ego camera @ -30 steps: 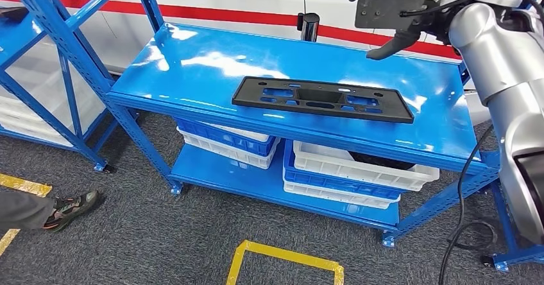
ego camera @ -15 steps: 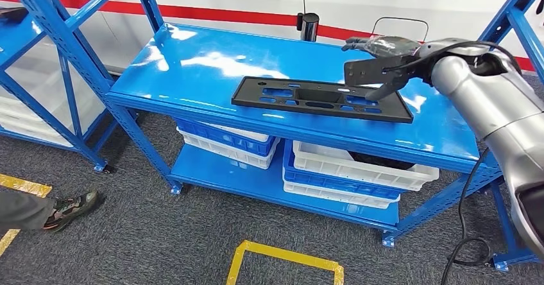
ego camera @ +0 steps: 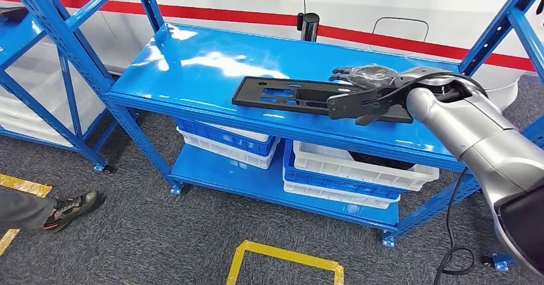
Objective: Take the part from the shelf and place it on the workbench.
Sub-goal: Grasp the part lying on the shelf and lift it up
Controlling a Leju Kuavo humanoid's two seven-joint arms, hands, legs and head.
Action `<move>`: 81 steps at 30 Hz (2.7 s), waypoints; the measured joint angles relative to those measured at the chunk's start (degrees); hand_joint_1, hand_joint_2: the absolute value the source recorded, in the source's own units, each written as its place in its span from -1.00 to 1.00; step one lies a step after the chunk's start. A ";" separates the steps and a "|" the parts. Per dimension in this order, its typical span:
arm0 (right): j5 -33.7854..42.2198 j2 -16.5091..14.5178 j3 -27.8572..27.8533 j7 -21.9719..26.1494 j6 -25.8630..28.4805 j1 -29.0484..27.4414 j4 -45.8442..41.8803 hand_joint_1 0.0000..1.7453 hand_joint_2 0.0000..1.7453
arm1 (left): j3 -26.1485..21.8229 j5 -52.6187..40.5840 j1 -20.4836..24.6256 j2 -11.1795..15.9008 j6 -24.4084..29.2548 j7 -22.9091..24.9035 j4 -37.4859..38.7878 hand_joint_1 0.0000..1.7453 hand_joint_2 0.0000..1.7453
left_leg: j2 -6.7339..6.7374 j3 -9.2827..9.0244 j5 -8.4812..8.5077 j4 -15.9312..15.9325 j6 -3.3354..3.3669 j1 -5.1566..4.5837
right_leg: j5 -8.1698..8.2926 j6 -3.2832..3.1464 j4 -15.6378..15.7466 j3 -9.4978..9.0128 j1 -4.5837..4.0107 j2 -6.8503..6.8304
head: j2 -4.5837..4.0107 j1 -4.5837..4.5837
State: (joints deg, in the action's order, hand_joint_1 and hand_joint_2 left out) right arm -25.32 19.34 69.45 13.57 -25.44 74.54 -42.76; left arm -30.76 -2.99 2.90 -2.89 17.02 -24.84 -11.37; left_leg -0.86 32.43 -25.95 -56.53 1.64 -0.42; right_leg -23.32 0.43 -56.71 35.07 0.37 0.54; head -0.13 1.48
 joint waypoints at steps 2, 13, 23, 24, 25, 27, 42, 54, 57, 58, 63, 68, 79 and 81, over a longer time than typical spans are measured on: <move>-0.34 -0.46 0.47 0.07 0.46 -0.12 0.59 -1.00 1.00 | -0.14 -0.02 0.00 0.00 -0.05 -0.05 0.00 -1.00 -1.00 | 0.00 0.00 0.00 0.00 0.00 0.00 | 0.00 0.00 0.00 0.00 0.00 0.00 | 0.00 0.00; -2.56 -3.35 2.86 0.40 6.31 -2.64 4.35 -1.00 1.00 | -0.81 -0.90 0.02 -0.12 -0.12 -0.31 0.00 -1.00 -1.00 | 0.00 -0.01 0.00 0.00 0.00 0.01 | 0.00 0.00 0.00 0.00 0.00 0.00 | 0.00 0.01; -4.97 -5.97 3.87 -0.27 9.10 -4.08 7.58 -1.00 1.00 | -1.23 -1.25 0.03 -0.25 -0.11 -0.44 0.00 -1.00 -1.00 | 0.00 -0.01 0.00 0.00 0.00 0.00 | 0.00 0.00 0.00 0.00 0.00 0.00 | 0.00 0.00; -5.44 -6.51 3.93 -0.36 9.63 -4.32 8.26 -1.00 1.00 | -1.27 -1.32 0.04 -0.27 -0.10 -0.47 0.00 -1.00 -1.00 | 0.00 -0.01 0.00 0.00 0.00 0.00 | 0.00 0.00 0.00 0.00 0.00 0.00 | 0.00 0.00; -5.80 -7.05 4.00 -0.40 9.98 -4.61 8.97 -1.00 1.00 | -1.32 -1.45 0.05 -0.30 -0.07 -0.49 0.00 -1.00 -1.00 | 0.01 -0.01 0.00 0.00 0.00 0.00 | 0.00 0.00 0.00 0.00 0.00 0.01 | 0.00 0.00; -6.28 -8.31 4.16 -0.40 10.46 -5.14 10.51 -1.00 1.00 | -1.56 -1.73 0.10 -0.34 0.00 -0.51 0.00 -1.00 -1.00 | 0.03 -0.02 0.00 0.00 0.00 0.00 | 0.00 0.00 0.00 0.00 0.00 0.02 | 0.00 0.00; -8.02 -14.55 4.46 -3.94 17.89 -5.83 17.07 -1.00 1.00 | -2.64 -2.33 0.14 -0.67 -0.11 -1.01 0.00 -1.00 -1.00 | 0.03 -0.05 0.01 0.01 -0.01 0.00 | 0.00 0.00 0.00 -0.02 -0.01 0.01 | 0.00 0.00; -9.17 -16.45 2.46 -7.27 22.77 -5.02 19.85 -1.00 1.00 | -2.66 -3.22 0.16 -0.77 -0.14 -1.10 0.00 -1.00 -1.00 | 0.02 -0.03 0.00 0.01 0.00 -0.01 | 0.00 0.00 0.00 -0.02 0.01 0.01 | 0.00 0.00; -9.61 -16.70 1.95 -7.92 23.44 -4.43 20.08 -1.00 1.00 | -2.66 -3.44 0.16 -0.78 -0.14 -1.08 0.00 -1.00 -1.00 | 0.02 -0.03 0.00 0.01 0.00 -0.02 | 0.00 0.00 0.00 -0.02 0.01 0.01 | 0.00 -0.01; -9.75 -16.85 1.84 -8.26 23.78 -4.31 20.14 -1.00 1.00 | -2.66 -3.52 0.16 -0.79 -0.15 -1.08 0.00 -1.00 -1.00 | 0.02 -0.03 0.00 0.01 0.00 -0.02 | 0.00 0.00 0.00 -0.02 0.01 0.01 | 0.00 0.00; -10.75 -17.84 1.63 -10.24 25.75 -4.28 20.73 -1.00 1.00 | -2.66 -3.83 0.20 -0.93 -0.46 -1.13 0.00 -1.00 -1.00 | 0.02 -0.05 0.00 0.01 -0.01 -0.01 | 0.00 0.00 0.00 -0.01 0.00 0.01 | 0.00 0.01; -11.39 -18.47 1.62 -10.84 26.91 -4.38 21.39 -1.00 1.00 | -2.66 -3.89 0.22 -1.04 -0.60 -1.17 0.00 -1.00 -1.00 | 0.02 -0.05 0.00 0.01 -0.01 0.00 | 0.00 0.00 0.00 -0.01 0.00 0.01 | 0.00 0.01; -12.78 -19.89 1.20 -11.65 29.71 -6.74 23.11 -1.00 1.00 | -2.93 -3.74 0.27 -1.07 -0.60 -1.46 0.00 -1.00 -1.00 | 0.02 -0.04 0.00 0.01 -0.01 -0.01 | 0.00 0.00 0.00 -0.01 0.01 0.01 | 0.00 0.01; -12.87 -20.03 1.04 -11.65 29.68 -6.79 23.34 -1.00 1.00 | -3.04 -3.70 0.27 -1.07 -0.58 -1.48 0.00 -1.00 -1.00 | 0.02 -0.04 0.00 0.01 -0.01 -0.01 | 0.00 0.00 0.00 -0.01 0.01 0.01 | 0.00 0.01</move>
State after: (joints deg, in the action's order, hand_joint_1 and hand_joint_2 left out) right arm -38.20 -0.68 70.49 1.92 4.25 67.75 -19.42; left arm -33.80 -6.70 3.18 -3.96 16.43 -26.32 -11.37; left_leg -0.84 32.39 -25.95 -56.53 1.63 -0.43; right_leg -23.33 0.43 -56.72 35.06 0.37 0.55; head -0.13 1.49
